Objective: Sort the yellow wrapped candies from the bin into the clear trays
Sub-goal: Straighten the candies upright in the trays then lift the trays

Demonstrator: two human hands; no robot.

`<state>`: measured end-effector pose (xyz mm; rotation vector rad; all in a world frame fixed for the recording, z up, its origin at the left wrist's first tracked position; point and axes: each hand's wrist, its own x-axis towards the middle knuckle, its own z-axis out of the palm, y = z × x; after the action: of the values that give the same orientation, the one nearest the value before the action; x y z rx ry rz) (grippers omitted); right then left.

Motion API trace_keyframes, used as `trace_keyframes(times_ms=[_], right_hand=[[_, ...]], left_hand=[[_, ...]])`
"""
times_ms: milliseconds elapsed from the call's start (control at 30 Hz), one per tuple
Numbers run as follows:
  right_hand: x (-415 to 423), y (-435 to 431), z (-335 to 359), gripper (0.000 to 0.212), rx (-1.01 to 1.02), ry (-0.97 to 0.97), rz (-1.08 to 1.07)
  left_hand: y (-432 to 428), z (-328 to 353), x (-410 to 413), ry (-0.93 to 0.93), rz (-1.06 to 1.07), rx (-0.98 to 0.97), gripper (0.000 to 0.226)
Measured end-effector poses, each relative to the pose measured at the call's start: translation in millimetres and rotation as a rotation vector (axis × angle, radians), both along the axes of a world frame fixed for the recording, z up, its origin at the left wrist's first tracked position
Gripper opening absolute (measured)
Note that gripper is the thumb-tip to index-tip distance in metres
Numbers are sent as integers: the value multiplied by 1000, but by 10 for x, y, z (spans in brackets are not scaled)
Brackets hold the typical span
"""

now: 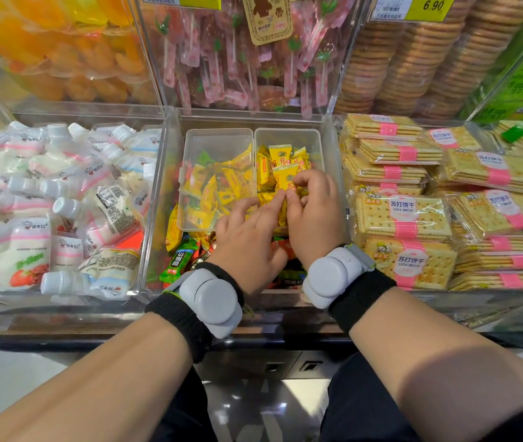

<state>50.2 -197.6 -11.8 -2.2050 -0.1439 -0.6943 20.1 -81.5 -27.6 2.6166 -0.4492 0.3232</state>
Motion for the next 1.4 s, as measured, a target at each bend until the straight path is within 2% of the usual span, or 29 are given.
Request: trace_keyframes(times_ms=[133,267,533,1067,1400], right_hand=[[-22,3,-14,12,-160,-58,-66],[-21,-16,-35,12,-238,-66,-130],[1,-27,-76,20,-412,82,-107],[28,-19,-123,20,-496,125,-130],[18,15,-111,23,-457,143,-132]], left_hand=[[-24,-8,-8,-17,18,38,74],[-30,3,-23,-40,61,47,66],[-21,-3,-19,-18,117,91,57],[-24,-41,0,-22,127,122,48],[-12,-12,-17,-21,118,72,46]])
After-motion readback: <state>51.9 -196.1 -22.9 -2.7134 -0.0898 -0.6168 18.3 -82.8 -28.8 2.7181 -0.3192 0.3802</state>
